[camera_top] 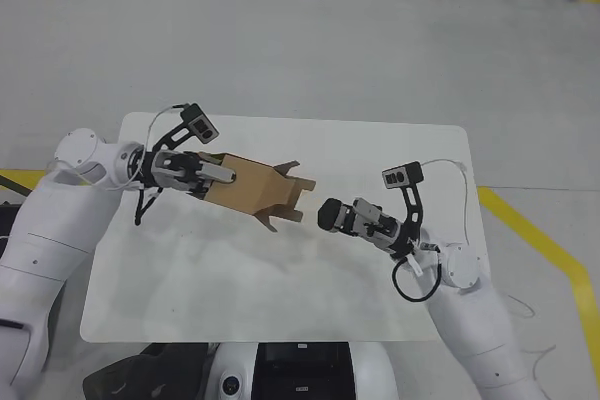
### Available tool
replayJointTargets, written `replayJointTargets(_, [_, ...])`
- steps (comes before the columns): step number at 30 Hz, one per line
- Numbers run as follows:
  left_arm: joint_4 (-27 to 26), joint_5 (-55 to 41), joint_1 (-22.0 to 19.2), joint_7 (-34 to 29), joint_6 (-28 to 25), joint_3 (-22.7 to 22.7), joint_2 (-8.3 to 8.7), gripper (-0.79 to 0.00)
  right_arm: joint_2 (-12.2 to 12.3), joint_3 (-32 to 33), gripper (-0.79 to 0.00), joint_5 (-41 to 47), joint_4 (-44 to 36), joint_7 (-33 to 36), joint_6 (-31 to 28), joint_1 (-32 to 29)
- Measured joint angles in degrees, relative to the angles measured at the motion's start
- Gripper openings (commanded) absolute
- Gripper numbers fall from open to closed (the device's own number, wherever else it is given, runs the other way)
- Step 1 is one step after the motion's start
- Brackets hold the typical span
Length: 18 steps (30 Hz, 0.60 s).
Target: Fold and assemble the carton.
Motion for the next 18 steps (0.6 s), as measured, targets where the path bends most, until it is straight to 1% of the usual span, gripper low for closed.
replayJointTargets(2, [-0.4, -0.7, 0.1, 0.0, 0.6, 0.2, 0.06, -0.785, -0.1, -0.7, 0.000, -0.7, 1.1, -0.5, -0.2, 0.3])
replayJointTargets(3, [-0.6, -1.1, 0.1, 0.0, 0.9, 0.3, 0.08, -0.785, -0.2, -1.3, -0.015, -0.9, 1.9, -0.8, -0.4, 0.6])
replayJointTargets(4, [-0.8, -1.3, 0.1, 0.0, 1.1, 0.4, 0.08, -0.785, -0.3, -1.7, -0.052, -0.9, 2.5, -0.9, -0.6, 0.9])
replayJointTargets(9, [-1.3, -3.3, 0.0, 0.0, 2.1, 1.0, 0.00, -0.785, -0.7, -4.2, -0.062, -0.9, 6.0, -1.1, -1.6, 2.5])
replayJointTargets(11, [-1.5, -4.0, 0.0, 0.0, 2.5, 1.3, -0.04, -0.785, -0.9, -5.0, -0.095, -0.8, 7.0, -1.3, -2.0, 3.0])
replayJointTargets(18, [-1.7, -5.0, -0.5, 0.0, 3.5, 2.6, -0.36, -0.785, -1.8, -9.1, -0.108, -0.5, 9.1, -1.5, -2.9, 5.5])
